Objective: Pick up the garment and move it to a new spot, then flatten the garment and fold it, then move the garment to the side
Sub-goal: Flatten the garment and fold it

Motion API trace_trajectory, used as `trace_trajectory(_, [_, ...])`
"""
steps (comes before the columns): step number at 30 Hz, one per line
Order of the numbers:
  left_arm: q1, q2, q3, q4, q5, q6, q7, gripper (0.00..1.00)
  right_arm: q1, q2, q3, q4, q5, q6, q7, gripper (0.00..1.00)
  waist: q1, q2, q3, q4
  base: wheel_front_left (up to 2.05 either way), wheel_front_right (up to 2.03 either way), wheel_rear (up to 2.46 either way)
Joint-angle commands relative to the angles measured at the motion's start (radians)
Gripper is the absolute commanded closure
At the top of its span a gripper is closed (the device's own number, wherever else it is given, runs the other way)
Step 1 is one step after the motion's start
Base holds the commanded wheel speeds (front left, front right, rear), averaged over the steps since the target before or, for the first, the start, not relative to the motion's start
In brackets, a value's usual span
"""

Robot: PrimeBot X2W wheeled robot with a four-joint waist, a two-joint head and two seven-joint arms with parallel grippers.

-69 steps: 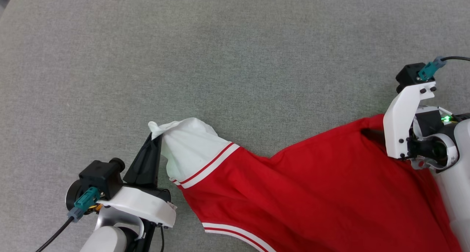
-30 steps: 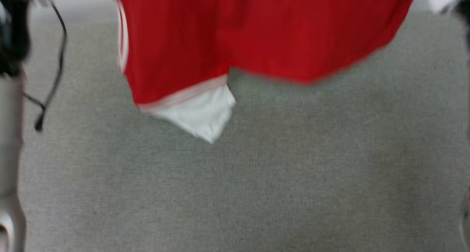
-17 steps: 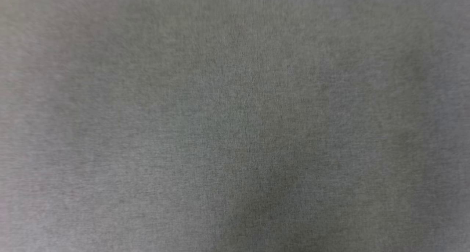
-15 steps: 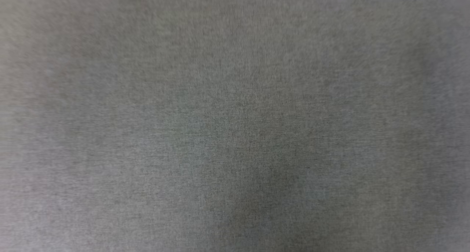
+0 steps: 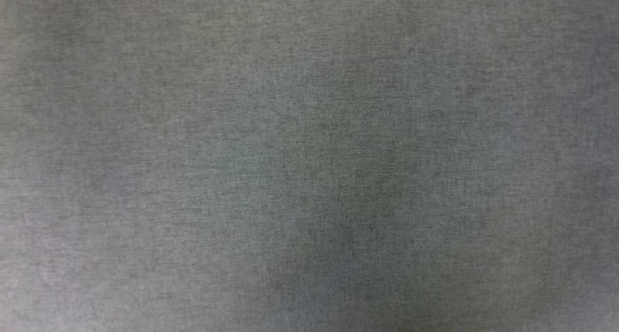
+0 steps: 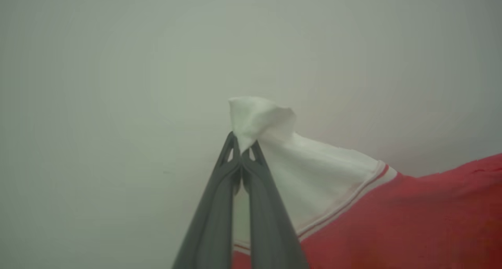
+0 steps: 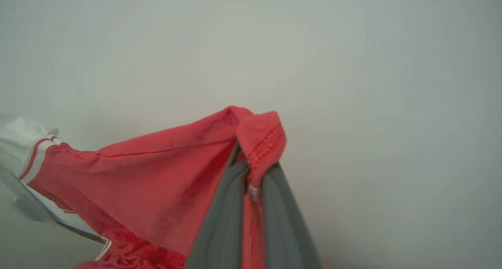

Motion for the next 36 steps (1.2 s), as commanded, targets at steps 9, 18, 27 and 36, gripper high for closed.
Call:
trace_trajectory(9, [0.239,-0.069,0.007,0.157,-0.102,-0.043,-0.065,1.0,0.218,0.003,0.151,0.147,0.077,-0.001,-0.009,1.0,-0.0003,0.0,-0.131,0.037,0.0,0.0,0.0])
trace_trajectory(18, [0.655,-0.093,-0.008,0.165,-0.191,-0.059,-0.107,1.0,0.618,-0.049,0.296,0.077,0.207,-0.001,-0.049,1.0,-0.0003,0.0,-0.36,0.053,0.0,0.0,0.0])
trace_trajectory(27, [1.076,-0.057,0.025,0.021,-0.238,-0.042,-0.118,1.0,0.964,-0.136,0.392,-0.07,0.283,-0.001,-0.065,1.0,-0.0003,0.0,-0.54,0.038,0.0,0.0,0.0])
trace_trajectory(36, [1.516,-0.014,0.059,-0.337,-0.263,0.13,-0.049,1.0,1.277,-0.227,0.369,-0.265,0.308,-0.002,-0.089,1.0,-0.0003,0.0,-0.665,0.042,0.0,0.0,0.0])
